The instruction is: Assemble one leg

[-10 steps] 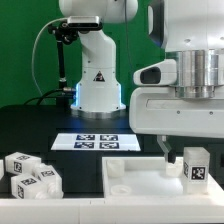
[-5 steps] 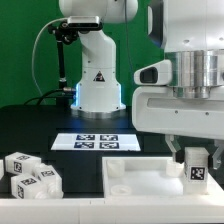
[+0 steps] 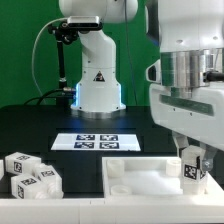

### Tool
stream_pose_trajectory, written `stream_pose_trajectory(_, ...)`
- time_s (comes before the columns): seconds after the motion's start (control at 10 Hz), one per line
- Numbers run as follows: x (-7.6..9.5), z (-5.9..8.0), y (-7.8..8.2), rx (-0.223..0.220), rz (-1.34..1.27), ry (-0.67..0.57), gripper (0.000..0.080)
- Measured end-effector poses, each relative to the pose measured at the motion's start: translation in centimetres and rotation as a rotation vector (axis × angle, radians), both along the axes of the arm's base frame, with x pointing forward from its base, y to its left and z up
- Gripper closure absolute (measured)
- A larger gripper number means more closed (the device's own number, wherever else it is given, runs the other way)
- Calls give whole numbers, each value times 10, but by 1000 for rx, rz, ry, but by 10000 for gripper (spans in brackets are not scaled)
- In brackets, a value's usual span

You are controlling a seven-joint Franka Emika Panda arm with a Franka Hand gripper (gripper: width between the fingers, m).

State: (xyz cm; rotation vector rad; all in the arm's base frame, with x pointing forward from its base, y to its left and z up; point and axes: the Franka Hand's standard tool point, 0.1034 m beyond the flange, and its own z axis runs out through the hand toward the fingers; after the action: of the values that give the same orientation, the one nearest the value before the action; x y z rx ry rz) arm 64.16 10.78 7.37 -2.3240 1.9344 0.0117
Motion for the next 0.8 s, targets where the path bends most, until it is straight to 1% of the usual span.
stream_pose_trajectory(0.1, 1, 0, -2, 20, -102, 10, 407)
stream_pose_trajectory(0.2, 1, 0, 1, 51, -285, 19, 407)
stream_pose_trajectory(0.3, 1, -1, 5, 62, -429, 18, 407)
stream_pose_trajectory(0.5, -1, -4, 11, 66, -510, 11, 409)
stream_pose_trajectory(0.6, -1, -4, 11, 66, -512, 11, 427)
stream_pose_trajectory(0.7, -1, -3, 11, 53, -405, -1, 427)
stream_pose_trajectory(0.8, -1, -3, 12, 41, -268, -15, 271)
